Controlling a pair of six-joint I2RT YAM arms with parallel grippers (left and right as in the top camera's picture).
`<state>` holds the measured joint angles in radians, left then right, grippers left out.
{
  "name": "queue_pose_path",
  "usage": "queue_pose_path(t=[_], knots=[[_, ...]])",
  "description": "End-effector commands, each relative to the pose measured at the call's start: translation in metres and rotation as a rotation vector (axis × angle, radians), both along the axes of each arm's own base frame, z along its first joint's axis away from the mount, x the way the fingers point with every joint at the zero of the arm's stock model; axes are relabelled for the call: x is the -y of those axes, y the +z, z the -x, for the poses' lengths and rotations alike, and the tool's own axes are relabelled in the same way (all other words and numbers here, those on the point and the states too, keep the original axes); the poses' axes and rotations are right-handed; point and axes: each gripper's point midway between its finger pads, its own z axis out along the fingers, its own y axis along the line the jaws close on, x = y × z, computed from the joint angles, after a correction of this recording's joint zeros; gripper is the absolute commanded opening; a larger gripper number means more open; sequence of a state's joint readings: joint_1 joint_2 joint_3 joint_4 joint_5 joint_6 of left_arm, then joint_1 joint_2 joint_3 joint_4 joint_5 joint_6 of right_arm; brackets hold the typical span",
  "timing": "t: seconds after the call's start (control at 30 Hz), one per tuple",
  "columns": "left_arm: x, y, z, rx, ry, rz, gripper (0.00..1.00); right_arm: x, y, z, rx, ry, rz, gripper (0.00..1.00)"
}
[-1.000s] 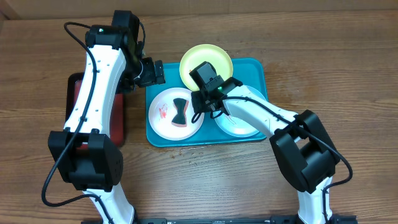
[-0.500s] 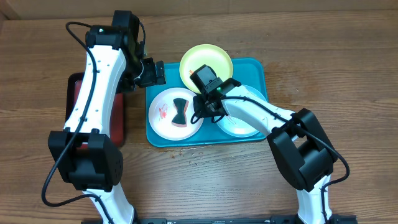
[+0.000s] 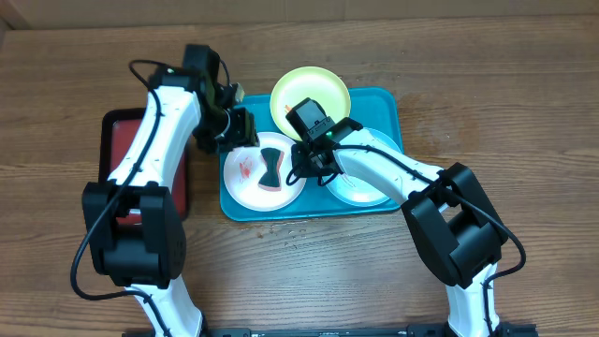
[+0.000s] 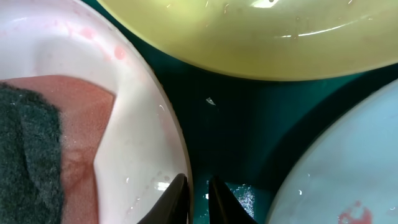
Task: Clean dirty plates on tray and stack at the side
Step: 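Regrasp the sponge on the white plate with the left gripper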
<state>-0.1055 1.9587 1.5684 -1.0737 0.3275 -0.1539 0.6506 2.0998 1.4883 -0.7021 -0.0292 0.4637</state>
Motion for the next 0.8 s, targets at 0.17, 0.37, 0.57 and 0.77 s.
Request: queue_pose_path(t=[0.17,0.37,0.57,0.77], knots=[[0.032,-0.033,0.017,-0.009,-0.075,0.098,0.57,-0.003,0.000,0.000,0.001,0.001,-0.001,0.15],[0.037,-0.046,0.019,0.007,-0.091,0.085,0.57,-0.003,0.000,0.001,0.001,0.001,0.000,0.15],[0.036,-0.054,0.024,-0.001,-0.094,0.079,0.54,-0.003,0.000,0.000,0.002,0.001,0.000,0.15],[0.040,-0.064,0.031,-0.005,-0.108,0.079,0.47,-0.003,0.000,0.000,0.004,0.001,-0.002,0.15]])
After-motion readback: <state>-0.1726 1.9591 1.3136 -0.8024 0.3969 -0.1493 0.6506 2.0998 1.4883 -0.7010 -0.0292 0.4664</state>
